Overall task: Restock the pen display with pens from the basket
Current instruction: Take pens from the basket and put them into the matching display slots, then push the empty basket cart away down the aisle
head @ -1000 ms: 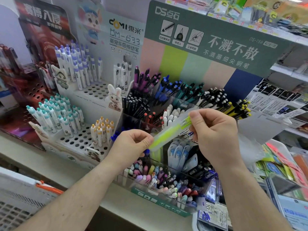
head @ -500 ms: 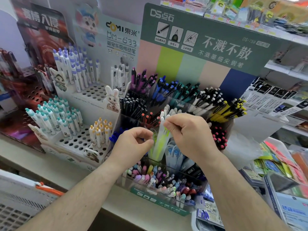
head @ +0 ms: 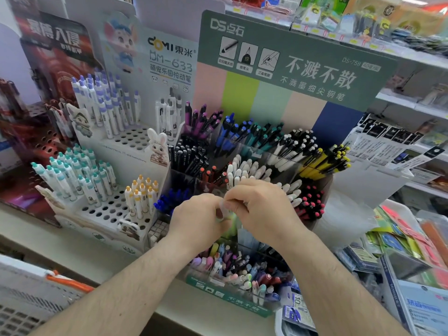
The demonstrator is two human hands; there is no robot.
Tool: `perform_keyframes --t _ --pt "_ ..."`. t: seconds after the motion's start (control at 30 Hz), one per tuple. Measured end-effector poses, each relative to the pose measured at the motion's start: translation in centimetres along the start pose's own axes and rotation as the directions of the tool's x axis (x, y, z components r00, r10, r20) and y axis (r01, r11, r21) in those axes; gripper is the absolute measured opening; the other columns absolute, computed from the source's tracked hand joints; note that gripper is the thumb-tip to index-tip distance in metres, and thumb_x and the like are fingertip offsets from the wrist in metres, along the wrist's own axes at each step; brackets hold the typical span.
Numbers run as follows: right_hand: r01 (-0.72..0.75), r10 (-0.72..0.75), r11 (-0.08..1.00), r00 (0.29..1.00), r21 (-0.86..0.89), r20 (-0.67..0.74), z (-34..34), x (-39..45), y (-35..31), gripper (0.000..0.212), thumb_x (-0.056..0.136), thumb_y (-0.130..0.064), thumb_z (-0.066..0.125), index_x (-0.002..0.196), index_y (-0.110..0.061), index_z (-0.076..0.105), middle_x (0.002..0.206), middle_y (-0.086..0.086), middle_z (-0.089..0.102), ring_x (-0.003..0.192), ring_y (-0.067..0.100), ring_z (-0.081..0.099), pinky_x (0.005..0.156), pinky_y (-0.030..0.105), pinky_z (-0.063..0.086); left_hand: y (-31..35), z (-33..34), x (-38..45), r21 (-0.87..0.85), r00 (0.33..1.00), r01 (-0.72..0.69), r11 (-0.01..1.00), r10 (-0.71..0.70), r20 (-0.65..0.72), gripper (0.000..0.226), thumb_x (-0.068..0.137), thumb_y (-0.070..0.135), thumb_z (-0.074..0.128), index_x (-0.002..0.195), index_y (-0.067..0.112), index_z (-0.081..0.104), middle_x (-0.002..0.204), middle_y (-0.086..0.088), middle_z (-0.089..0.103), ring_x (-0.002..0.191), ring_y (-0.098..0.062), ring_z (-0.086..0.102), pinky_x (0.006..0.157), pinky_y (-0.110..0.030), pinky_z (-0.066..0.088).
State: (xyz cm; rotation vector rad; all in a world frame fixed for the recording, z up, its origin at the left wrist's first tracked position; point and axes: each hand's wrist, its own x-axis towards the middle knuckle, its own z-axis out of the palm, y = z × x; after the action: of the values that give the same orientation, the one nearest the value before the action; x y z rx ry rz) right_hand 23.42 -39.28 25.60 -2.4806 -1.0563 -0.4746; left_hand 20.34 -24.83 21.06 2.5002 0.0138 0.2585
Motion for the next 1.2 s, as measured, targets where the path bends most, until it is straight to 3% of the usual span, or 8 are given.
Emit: perform_keyframes --t 0.13,0.27,0.4,0.67,0.83,0.93,1.03,1.2 --pt "-0.166 0.171 0.985 0.976 -0.047 0.133 0.3 -0.4 0.3 0.008 0.087 -0.023 0.07 0.086 -0.025 0.078 0.083 -0.005 0.068 0.085 0.02 0.062 0.072 0.036 0.051 0.2 0.2 0.0 -0.063 1.0 0.022 0.998 -0.022 0.009 0.015 0.081 0.045 0.063 0.087 0.032 0.067 0.083 0.015 0.058 0.082 -0.009 0.057 0.072 -0.031 0.051" --pt "-0.289 0.318 0.944 0.927 -0.162 0.197 1.0 -0.5 -0.3 0.014 0.093 -0.026 0.062 0.099 -0.03 0.074 0.095 -0.008 0.069 0.096 0.017 0.061 0.076 0.033 0.051 0.2 0.3 0.0 -0.059 0.999 0.036 0.998 -0.035 0.007 0.02 0.079 0.046 0.066 0.097 0.036 0.068 0.089 0.018 0.058 0.086 -0.006 0.057 0.075 -0.03 0.051" --pt "-0.38 0.43 0.891 0.882 -0.249 0.193 1.4 -0.4 -0.7 0.019 0.092 -0.022 0.058 0.099 -0.032 0.072 0.093 -0.008 0.069 0.093 0.02 0.063 0.074 0.033 0.053 0.3 0.8 0.1 -0.026 0.999 0.038 0.999 -0.037 0.009 0.021 0.081 0.043 0.065 0.101 0.037 0.065 0.091 0.016 0.061 0.087 -0.009 0.059 0.073 -0.03 0.05" --pt "-0.401 0.462 0.876 0.857 -0.267 0.229 1.3 0.3 -0.7 0.018 0.09 -0.02 0.059 0.1 -0.031 0.071 0.091 -0.005 0.068 0.09 0.023 0.064 0.07 0.032 0.051 0.3 1.1 0.4 -0.006 0.999 0.044 0.999 -0.044 -0.012 0.024 0.081 0.041 0.065 0.104 0.037 0.064 0.092 0.015 0.064 0.086 -0.011 0.061 0.071 -0.029 0.05" --pt "-0.327 0.326 0.945 0.945 -0.023 -0.035 2.1 -0.9 -1.8 0.014 0.089 -0.021 0.062 0.098 -0.026 0.072 0.092 -0.009 0.067 0.086 0.018 0.063 0.071 0.036 0.053 -0.6 0.3 -0.8 -0.057 0.998 0.063 0.996 -0.064 -0.028 0.033 0.077 0.033 0.066 0.11 0.038 0.061 0.084 0.016 0.062 0.081 -0.009 0.06 0.069 -0.031 0.051" --pt "-0.25 0.283 0.947 0.946 0.201 -0.158 3.8 -1.1 -3.4 0.011 0.082 -0.023 0.063 0.089 -0.022 0.073 0.086 -0.008 0.069 0.079 0.017 0.065 0.067 0.039 0.055 -2.3 -0.5 -2.5 -0.074 0.99 0.119 0.99 -0.124 -0.073 0.033 0.072 0.045 0.058 0.105 0.042 0.059 0.076 0.016 0.058 0.072 -0.003 0.055 0.059 -0.028 0.044" --pt "-0.219 0.279 0.896 0.955 0.387 -0.106 6.2 -1.0 -5.2 0.013 0.081 -0.023 0.062 0.086 -0.021 0.074 0.083 -0.01 0.069 0.078 0.011 0.063 0.07 0.034 0.054 -4.5 -1.3 -4.7 -0.077 0.969 0.211 0.974 -0.219 -0.111 0.028 0.075 0.04 0.062 0.103 0.039 0.061 0.076 0.016 0.059 0.071 -0.002 0.056 0.061 -0.029 0.048" --pt "-0.307 0.292 0.816 0.95 0.49 0.109 10.7 -1.8 -8.9 0.011 0.082 -0.017 0.07 0.089 -0.021 0.078 0.086 -0.008 0.074 0.084 0.008 0.065 0.082 0.031 0.053 -8.3 -2.9 -9.2 -0.05 0.925 0.354 0.934 -0.358 -0.126 0.023 0.078 0.038 0.064 0.101 0.039 0.06 0.078 0.018 0.062 0.077 -0.009 0.06 0.066 -0.028 0.047"
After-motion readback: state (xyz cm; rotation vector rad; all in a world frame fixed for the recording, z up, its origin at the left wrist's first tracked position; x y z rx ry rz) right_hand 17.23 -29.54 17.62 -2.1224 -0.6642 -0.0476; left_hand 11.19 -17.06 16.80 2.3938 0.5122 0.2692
